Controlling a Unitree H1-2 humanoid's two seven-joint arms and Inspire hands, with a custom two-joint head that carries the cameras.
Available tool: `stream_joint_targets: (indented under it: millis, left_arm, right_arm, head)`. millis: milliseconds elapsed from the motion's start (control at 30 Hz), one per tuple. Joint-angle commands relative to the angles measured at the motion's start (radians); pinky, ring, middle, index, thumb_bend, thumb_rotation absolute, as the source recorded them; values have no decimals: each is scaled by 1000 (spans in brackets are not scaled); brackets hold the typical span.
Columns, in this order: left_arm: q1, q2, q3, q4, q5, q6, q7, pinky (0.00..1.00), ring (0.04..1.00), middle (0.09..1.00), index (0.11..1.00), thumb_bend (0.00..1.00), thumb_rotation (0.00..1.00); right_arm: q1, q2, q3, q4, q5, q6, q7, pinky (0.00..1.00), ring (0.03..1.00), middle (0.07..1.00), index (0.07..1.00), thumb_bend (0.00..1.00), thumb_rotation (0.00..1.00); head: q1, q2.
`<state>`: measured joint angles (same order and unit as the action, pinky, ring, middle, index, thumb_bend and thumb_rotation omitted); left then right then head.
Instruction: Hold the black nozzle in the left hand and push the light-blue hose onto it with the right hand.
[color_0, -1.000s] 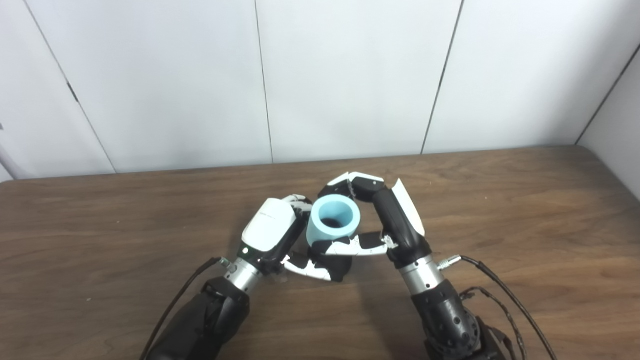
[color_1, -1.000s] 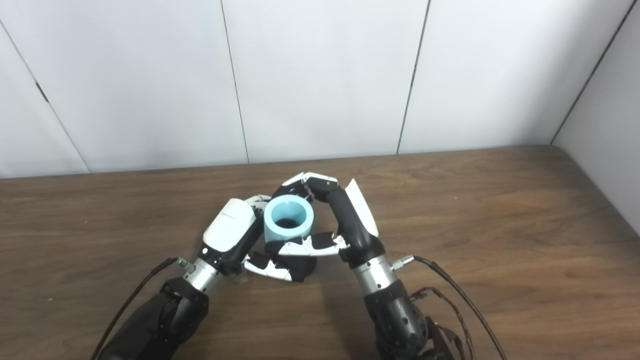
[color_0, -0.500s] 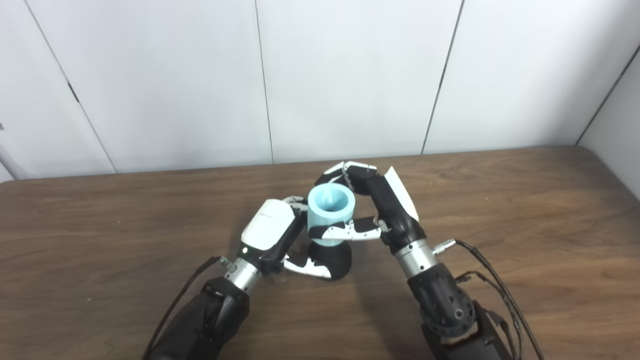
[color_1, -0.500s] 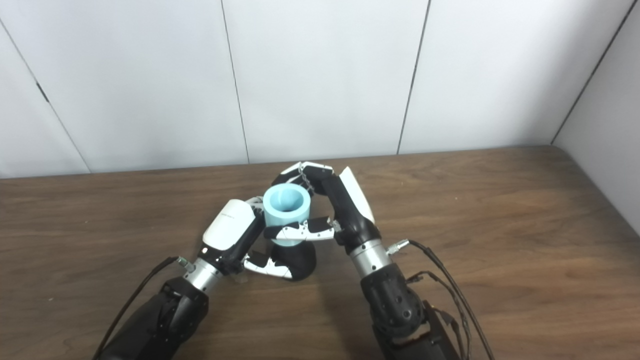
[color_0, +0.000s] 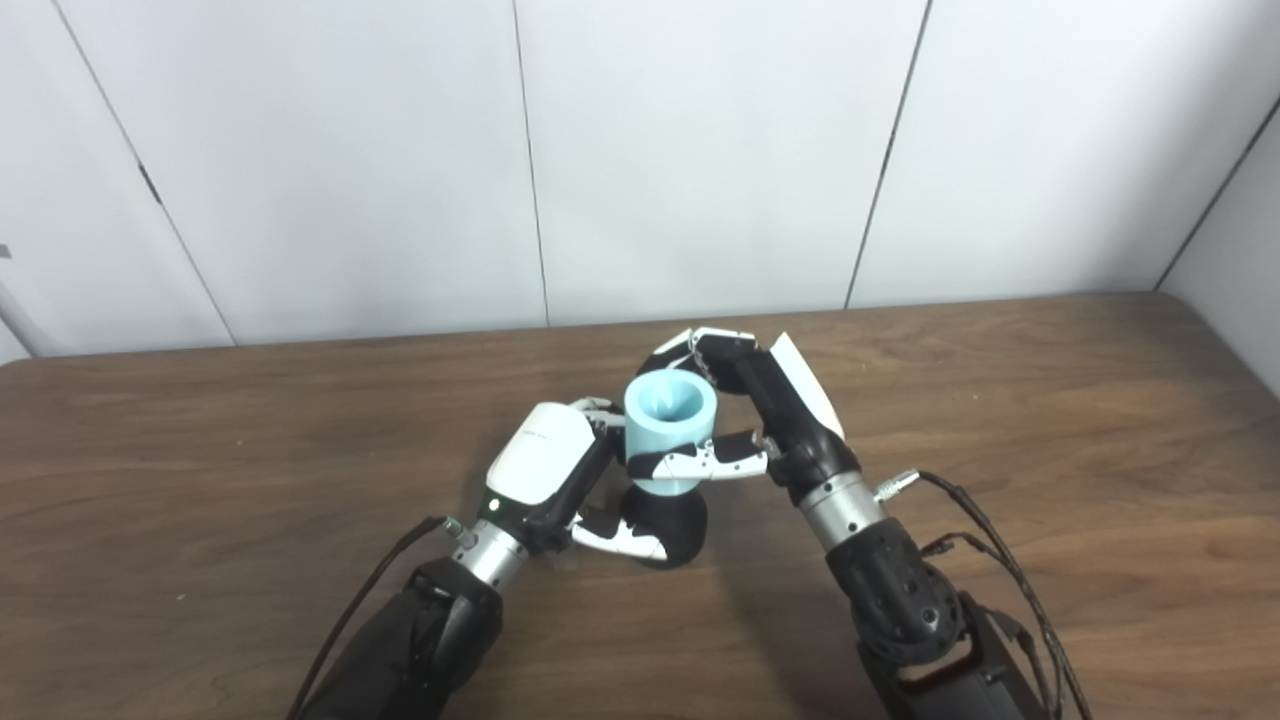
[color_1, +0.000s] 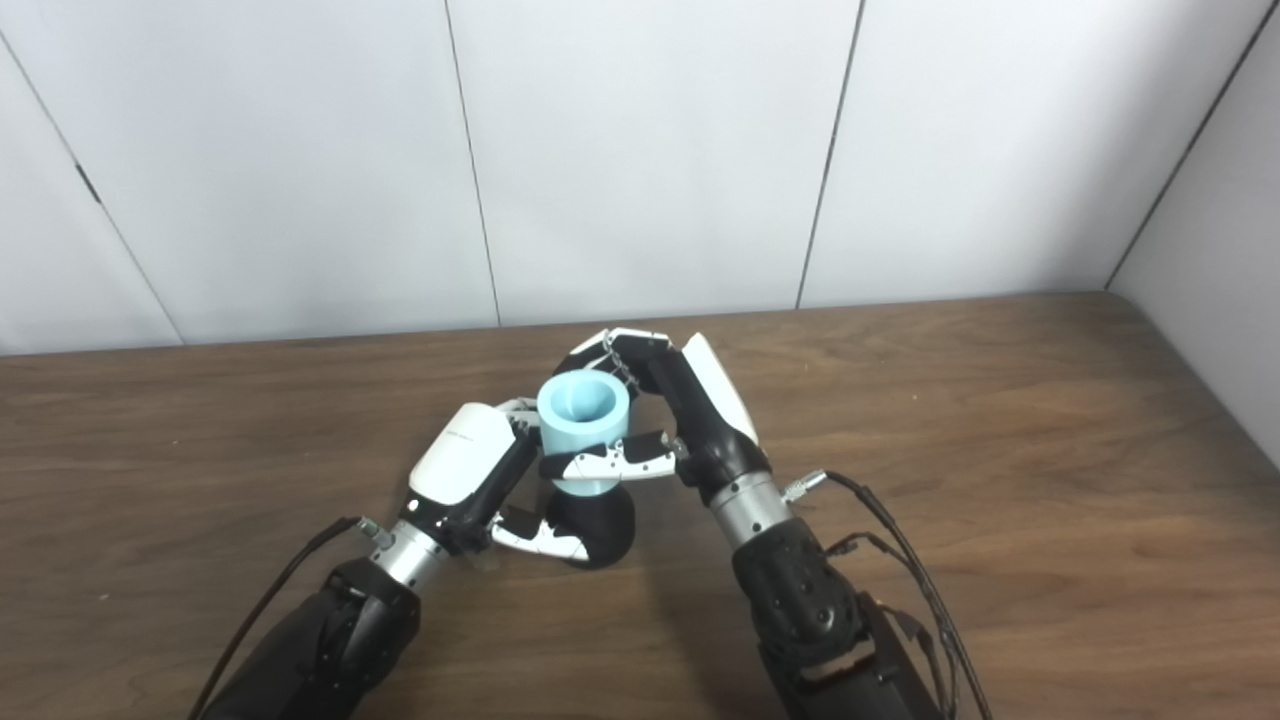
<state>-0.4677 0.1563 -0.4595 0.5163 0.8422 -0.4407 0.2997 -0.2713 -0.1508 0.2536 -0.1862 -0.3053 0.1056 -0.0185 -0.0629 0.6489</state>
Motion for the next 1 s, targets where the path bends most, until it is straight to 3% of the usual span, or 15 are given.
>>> stream_joint_targets:
  millis: [0, 267, 333, 367, 400, 433, 500, 633, 700, 800, 967]
  left_arm:
    - [264, -30, -59, 153, -14, 35, 5, 744, 509, 445, 486, 502, 0]
    - [261, -31, -57, 165, -19, 28, 5, 751, 509, 442, 489, 502, 0]
    - [259, -31, -58, 171, -17, 29, 5, 760, 509, 444, 486, 502, 0]
    - [258, -30, -59, 173, -16, 29, 5, 761, 509, 444, 485, 502, 0]
    - [258, -30, -59, 174, -14, 30, 6, 760, 509, 445, 484, 502, 0]
    - [257, -30, -60, 175, -14, 30, 7, 759, 509, 446, 483, 502, 0]
    - [257, -30, -59, 177, -14, 31, 8, 757, 510, 447, 481, 502, 0]
    - [256, -30, -59, 182, -17, 23, 10, 757, 510, 445, 482, 502, 0]
    - [255, -29, -59, 181, -16, 25, 10, 758, 511, 448, 480, 502, 0]
    - [256, -29, -59, 176, -19, 29, 3, 758, 512, 446, 481, 502, 0]
    - [257, -27, -62, 172, -16, 29, 7, 752, 511, 446, 483, 502, 0]
  right_arm:
    - [17, -44, 47, -10, -73, 66, 99, 306, 409, 462, 514, 518, 0]
    - [40, -62, 63, -5, -65, -5, 76, 296, 400, 466, 536, 514, 0]
    - [47, -65, 65, -4, -69, -28, 68, 338, 416, 480, 522, 517, 0]
    - [49, -68, 69, -4, -76, -42, 62, 378, 447, 503, 512, 519, 26]
    - [52, -70, 72, -5, -87, -53, 57, 439, 509, 555, 533, 608, 75]
    - [54, -72, 75, -8, -97, -55, 55, 498, 571, 612, 606, 786, 108]
    - [56, -73, 79, -9, -113, -65, 52, 581, 673, 716, 737, 953, 194]
    - [56, -75, 83, 0, -135, -87, 43, 651, 771, 840, 890, 999, 330]
    - [59, -74, 83, -3, -138, -82, 48, 751, 869, 930, 966, 1000, 394]
    - [62, -70, 80, -5, -139, -82, 53, 863, 978, 993, 997, 1000, 428]
    - [67, -62, 76, -15, -131, -51, 69, 892, 1000, 1000, 1000, 1000, 445]
  head:
    - [-2, 0]
    - [-4, -2]
    - [-4, -2]
    - [-4, -2]
    - [-4, -2]
    - [-4, -3]
    - [-4, -3]
    - [-4, -3]
    - [-4, -4]
    - [-4, -4]
    - [-2, -3]
